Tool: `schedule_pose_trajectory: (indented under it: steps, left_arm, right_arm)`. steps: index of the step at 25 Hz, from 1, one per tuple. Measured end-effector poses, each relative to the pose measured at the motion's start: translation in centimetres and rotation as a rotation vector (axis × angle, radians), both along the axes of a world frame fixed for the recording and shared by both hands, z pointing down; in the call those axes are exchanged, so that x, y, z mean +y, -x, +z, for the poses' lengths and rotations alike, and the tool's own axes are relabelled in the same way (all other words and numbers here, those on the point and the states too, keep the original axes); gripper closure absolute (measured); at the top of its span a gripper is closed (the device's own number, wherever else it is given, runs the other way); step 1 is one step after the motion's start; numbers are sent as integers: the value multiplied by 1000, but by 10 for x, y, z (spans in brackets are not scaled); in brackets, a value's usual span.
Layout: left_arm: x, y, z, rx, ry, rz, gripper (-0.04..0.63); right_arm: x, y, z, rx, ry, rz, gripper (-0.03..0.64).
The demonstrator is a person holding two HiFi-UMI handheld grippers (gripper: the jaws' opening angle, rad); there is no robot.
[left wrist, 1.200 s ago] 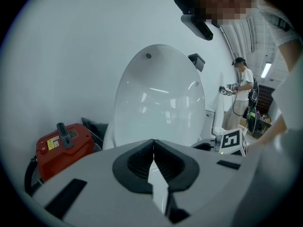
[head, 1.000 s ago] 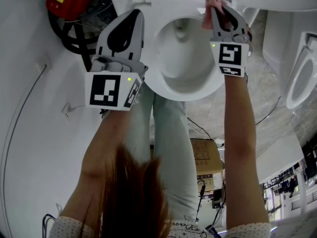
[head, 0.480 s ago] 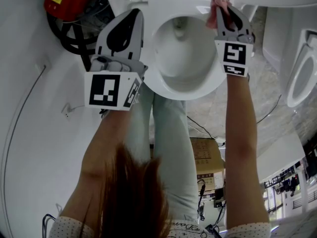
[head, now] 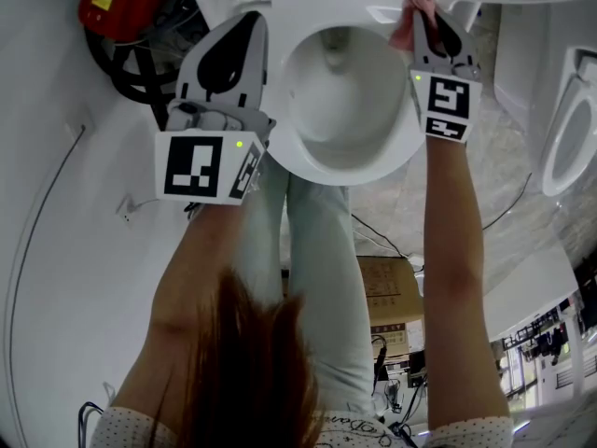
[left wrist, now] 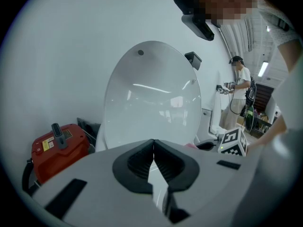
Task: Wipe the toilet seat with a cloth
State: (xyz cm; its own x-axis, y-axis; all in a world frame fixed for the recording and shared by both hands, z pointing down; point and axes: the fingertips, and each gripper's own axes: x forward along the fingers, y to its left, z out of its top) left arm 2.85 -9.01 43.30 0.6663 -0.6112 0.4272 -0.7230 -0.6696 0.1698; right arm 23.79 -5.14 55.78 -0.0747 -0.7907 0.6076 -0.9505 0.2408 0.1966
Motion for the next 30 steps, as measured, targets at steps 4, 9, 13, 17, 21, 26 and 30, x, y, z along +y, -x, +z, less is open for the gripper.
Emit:
schedule_pose_trajectory:
  steps: [4, 9, 13, 17, 21, 26, 30]
  left_arm:
    - [2, -3, 1, 4, 5, 6, 591]
    - [3, -4, 1, 3, 9, 14, 591]
    - [2, -3, 2, 2, 10, 13, 591]
    - [1, -1, 4, -2, 15, 17, 591]
    - [1, 0, 6, -5, 20, 17, 591]
    - [2, -1, 8, -6, 23, 18, 591]
    - [3, -3, 9, 0, 27, 6, 591]
  right_arm:
    - [4, -5, 1, -3, 8, 26, 563]
    - [12, -21, 3, -10, 32, 16, 563]
    - [12, -20, 3, 42, 31, -135, 565]
    - [16, -19, 1, 50, 6, -274, 565]
    - [23, -16, 1, 122, -4, -415, 566]
    - [27, -10, 1, 211, 8, -593, 566]
    - [32, -7, 2, 235, 13, -656, 568]
